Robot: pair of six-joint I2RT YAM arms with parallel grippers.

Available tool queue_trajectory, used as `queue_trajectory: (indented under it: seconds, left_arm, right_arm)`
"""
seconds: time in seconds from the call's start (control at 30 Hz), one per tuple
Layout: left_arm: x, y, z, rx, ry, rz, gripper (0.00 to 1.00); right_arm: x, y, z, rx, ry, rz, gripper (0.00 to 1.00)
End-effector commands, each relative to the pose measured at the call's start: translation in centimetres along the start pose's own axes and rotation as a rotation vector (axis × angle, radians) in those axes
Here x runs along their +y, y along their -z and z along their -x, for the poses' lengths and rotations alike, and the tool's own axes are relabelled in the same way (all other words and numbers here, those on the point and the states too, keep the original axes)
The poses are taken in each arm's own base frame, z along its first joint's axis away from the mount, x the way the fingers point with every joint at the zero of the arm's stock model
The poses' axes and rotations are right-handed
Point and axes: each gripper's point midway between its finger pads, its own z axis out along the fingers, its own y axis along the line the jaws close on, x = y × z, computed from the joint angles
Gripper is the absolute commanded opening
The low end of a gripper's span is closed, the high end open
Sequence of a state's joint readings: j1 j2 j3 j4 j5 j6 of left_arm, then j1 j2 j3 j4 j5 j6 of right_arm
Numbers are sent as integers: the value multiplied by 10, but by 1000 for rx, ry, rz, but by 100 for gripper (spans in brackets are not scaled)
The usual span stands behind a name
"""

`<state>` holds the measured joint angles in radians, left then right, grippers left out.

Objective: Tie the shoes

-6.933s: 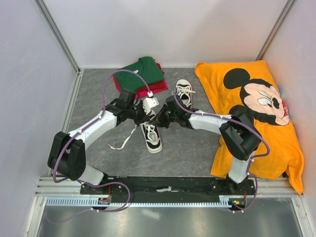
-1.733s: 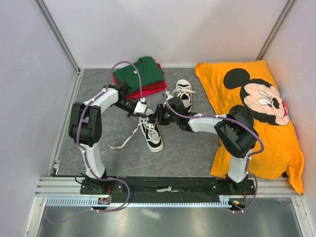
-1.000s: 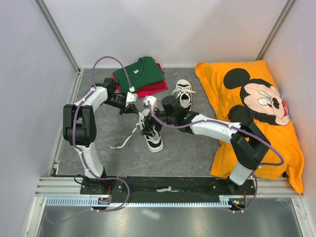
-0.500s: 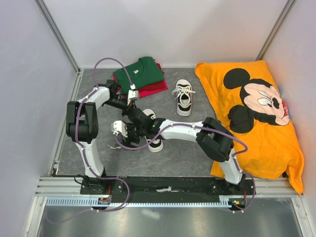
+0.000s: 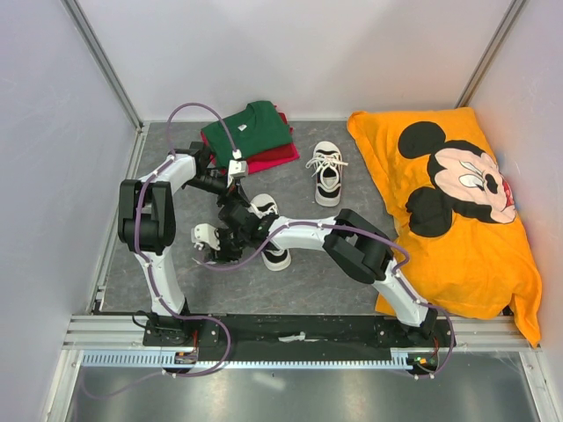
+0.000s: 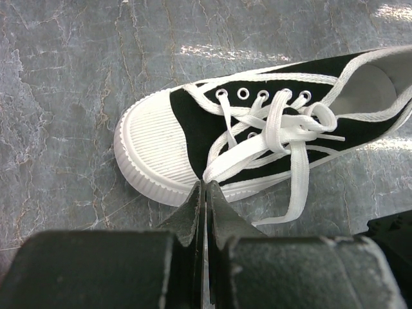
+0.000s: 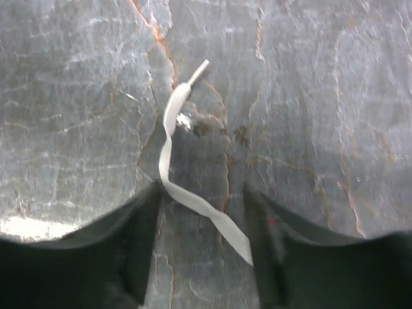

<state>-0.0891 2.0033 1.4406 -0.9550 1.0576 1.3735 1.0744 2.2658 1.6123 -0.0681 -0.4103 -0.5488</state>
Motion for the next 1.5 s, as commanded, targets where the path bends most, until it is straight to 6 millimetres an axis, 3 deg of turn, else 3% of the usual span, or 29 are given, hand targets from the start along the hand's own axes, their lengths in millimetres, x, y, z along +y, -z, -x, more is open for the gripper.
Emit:
queue_trajectory:
  seconds: [0.0, 0.07, 0.1, 0.13, 0.3, 0.33, 0.4, 0.43, 0.5, 0.53, 0.6, 0.63, 0.73, 0.83, 0.93, 1.03, 1.17, 1.3, 1.47]
  left_arm:
    - [2, -2, 6, -28, 12, -6, 2]
    - [2, -1, 7, -25, 11, -3, 1]
    - [1, -1, 7, -25, 20, -3, 2]
    - [1, 0, 9, -26, 16, -1, 1]
    - [-1, 9, 17, -23, 40, 26, 1]
    - [0, 11, 16, -18, 44, 40, 2]
    - [-1, 22, 22, -14, 46, 79, 2]
    - [-3, 25, 16, 11, 54, 94, 2]
    - [1, 39, 16, 36, 56, 157, 1]
    - [-1, 42, 7, 65, 72, 175, 1]
    - [-2, 51, -4, 101, 78, 214, 2]
    - [-3, 54, -12, 146, 77, 229, 2]
    - [-11, 52, -25, 187, 80, 236, 1]
    - [-12, 44, -37, 228, 122, 241, 2]
    - [-9, 29, -45, 267, 170, 250, 1]
    - [-14, 8, -48, 302, 194, 226, 2]
    - [-13, -18, -48, 347, 238, 212, 2]
    - [-1, -27, -39, 311, 290, 211, 2]
    - [-1, -40, -27, 249, 339, 173, 2]
  right_arm:
    - [0, -12, -11, 29, 16, 12, 43]
    - [9, -7, -18, 51, -6, 51, 25]
    - [11, -4, -19, 55, -8, 60, 3]
    - [17, -1, -23, 70, -18, 78, 0]
    - [9, 45, 14, 8, -80, 35, 0]
    - [2, 67, 33, -28, -89, 9, 0]
    - [-9, 97, 43, -63, -140, -14, 0]
    - [-10, 122, 55, -90, -152, -41, 0]
    - [-21, 152, 46, -81, -192, -81, 0]
    - [-20, 173, 44, -85, -205, -100, 0]
    - [-30, 199, 19, -45, -260, -147, 0]
    - [-31, 213, -4, -11, -287, -173, 0]
    - [-24, 228, -59, 105, -352, -200, 0]
    - [-12, 227, -102, 218, -376, -199, 0]
    - [-5, 216, -130, 283, -432, -175, 0]
    - [-2, 202, -143, 300, -499, -144, 0]
    - [3, 184, -136, 226, -578, -88, 0]
    - [5, 175, -129, 180, -641, -79, 0]
    - [5, 173, -119, 129, -679, -72, 0]
